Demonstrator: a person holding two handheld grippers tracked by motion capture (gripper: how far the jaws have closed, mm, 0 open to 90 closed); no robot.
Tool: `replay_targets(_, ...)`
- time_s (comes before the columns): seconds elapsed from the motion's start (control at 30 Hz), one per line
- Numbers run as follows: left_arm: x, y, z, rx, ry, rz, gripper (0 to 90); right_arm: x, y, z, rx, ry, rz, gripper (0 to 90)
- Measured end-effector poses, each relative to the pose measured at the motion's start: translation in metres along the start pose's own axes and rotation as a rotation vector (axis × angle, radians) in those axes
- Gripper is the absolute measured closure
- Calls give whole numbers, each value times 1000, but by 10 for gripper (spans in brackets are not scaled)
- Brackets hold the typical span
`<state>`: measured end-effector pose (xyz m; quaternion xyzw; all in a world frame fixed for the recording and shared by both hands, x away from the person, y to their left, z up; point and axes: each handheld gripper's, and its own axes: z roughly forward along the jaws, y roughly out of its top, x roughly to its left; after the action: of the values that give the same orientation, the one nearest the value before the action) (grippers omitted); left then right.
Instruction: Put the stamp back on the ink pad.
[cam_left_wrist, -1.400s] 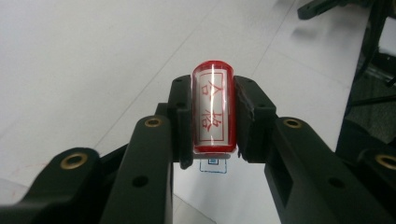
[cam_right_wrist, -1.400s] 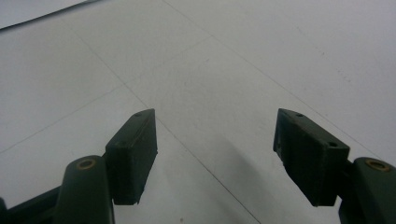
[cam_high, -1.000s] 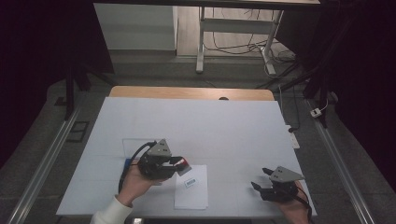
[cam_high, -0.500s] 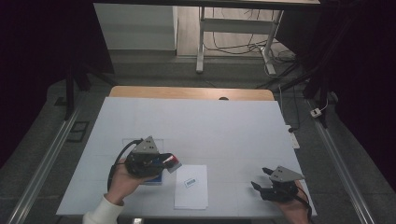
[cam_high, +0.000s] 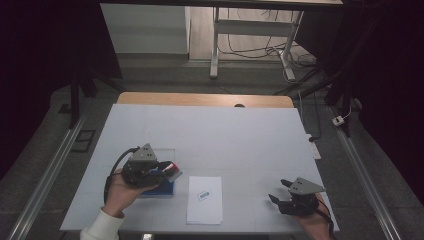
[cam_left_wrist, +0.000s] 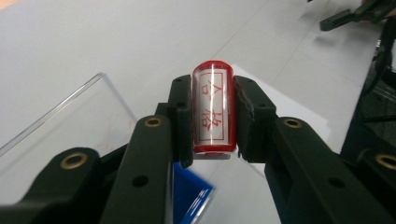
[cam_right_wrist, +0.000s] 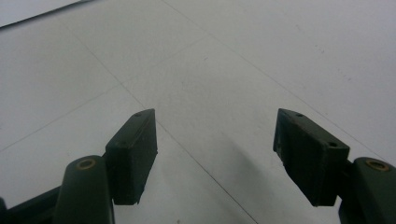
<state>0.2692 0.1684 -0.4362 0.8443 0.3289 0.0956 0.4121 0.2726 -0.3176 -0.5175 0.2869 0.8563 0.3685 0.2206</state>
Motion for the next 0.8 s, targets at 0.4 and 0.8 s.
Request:
replay_targets(0.4, 21, -18, -7, 66, 72, -52, 697, 1, 1, 0, -2, 4, -8, 299)
replay_targets(0.8, 36, -35, -7, 137, 102, -88, 697, 1, 0, 1, 1, 3, -6, 300)
